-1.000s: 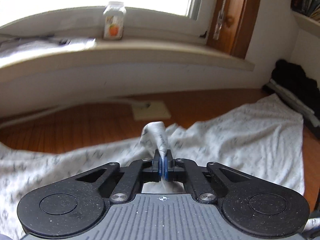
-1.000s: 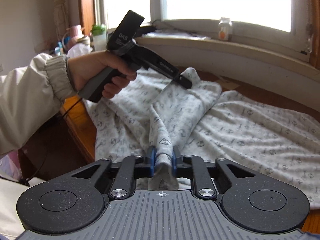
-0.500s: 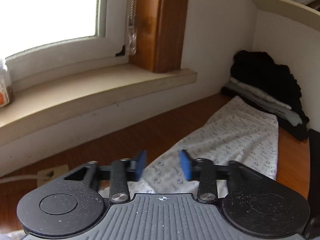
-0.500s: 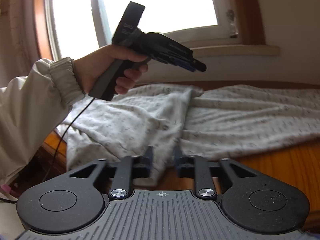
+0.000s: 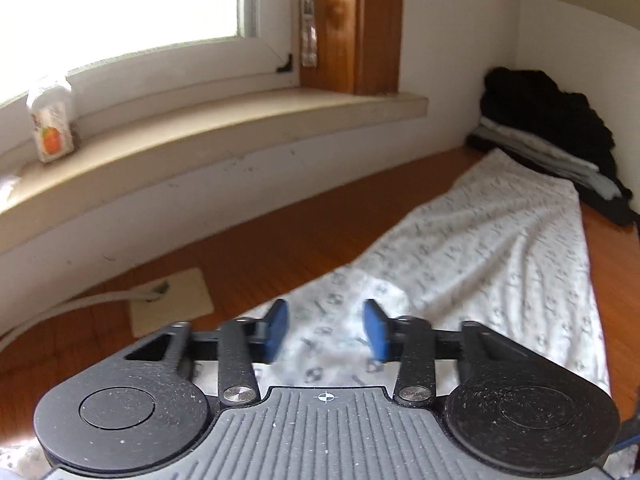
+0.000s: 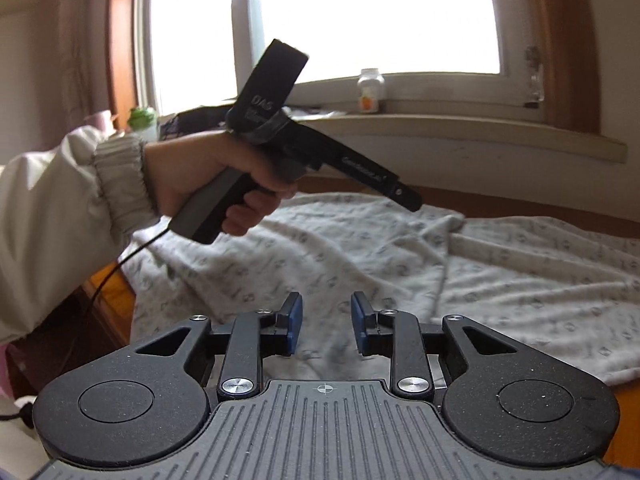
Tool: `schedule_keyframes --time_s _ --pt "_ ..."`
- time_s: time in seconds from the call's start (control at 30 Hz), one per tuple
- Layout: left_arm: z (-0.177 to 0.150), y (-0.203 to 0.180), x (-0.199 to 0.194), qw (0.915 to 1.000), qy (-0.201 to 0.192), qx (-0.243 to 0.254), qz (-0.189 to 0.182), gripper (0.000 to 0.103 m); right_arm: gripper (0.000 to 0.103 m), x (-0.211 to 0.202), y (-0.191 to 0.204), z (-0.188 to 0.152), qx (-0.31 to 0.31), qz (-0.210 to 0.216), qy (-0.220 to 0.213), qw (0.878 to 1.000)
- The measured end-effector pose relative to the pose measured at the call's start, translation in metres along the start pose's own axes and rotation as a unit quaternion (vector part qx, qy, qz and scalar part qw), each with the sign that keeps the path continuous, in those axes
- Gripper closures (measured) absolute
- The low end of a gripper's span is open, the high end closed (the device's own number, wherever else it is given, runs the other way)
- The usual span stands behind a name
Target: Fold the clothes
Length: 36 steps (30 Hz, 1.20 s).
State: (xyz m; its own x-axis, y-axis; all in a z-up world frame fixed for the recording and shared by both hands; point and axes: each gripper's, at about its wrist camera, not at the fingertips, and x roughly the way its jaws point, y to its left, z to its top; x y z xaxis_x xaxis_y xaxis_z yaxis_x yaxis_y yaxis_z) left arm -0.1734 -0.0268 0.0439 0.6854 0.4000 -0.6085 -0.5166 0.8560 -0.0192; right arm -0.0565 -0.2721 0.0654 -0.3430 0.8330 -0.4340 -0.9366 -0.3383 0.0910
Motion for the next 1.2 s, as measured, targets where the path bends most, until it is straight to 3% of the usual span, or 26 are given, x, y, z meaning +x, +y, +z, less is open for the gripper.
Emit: schedule_keyframes --time_s 0.1,0.17,0.23,0.4,0.63,0.8,0.9,1.07,1.2 --pt "0.001 -0.005 0.01 0.9997 0.01 0.015 -0.019 0.072 0.075 0.002 0.003 -0.008 -0.011 -0.007 0.018 1.0" --pt "0.001 -0.012 0.023 0.9991 0.026 0.033 -0.009 0.09 0.075 -0.003 0.003 -0.014 -0.011 -0.006 0.016 1.0" --pt "0.0 -0.015 0.034 0.9989 0.024 0.038 0.013 0.092 0.075 -0.008 0.006 -0.02 -0.014 -0.007 0.014 1.0" --pt "-0.003 -0.008 0.043 0.9995 -0.001 0.022 0.022 0.091 0.074 -0.021 0.017 -0.03 -0.038 -0.015 0.005 0.999" --pt "0.005 0.001 0.052 0.9986 -0.004 0.022 0.048 0.091 0.074 -0.022 0.016 -0.024 -0.057 -0.009 0.014 0.998" --pt "0.014 0.021 0.062 0.9986 -0.003 -0.014 0.051 0.089 0.074 -0.011 0.005 -0.017 -0.052 -0.023 0.021 0.998" --pt "0.014 0.025 0.057 0.9986 0.001 -0.014 0.051 0.085 0.073 -0.011 0.002 -0.013 -0.045 -0.022 0.026 0.998" --pt "0.001 0.043 0.009 0.9972 -0.009 -0.023 0.071 0.054 0.072 0.0 0.024 -0.002 -0.061 0.007 0.017 0.998" --pt "-0.019 0.073 -0.037 0.9932 -0.011 -0.043 0.108 0.045 0.072 0.025 0.05 0.013 -0.088 0.052 0.016 0.995"
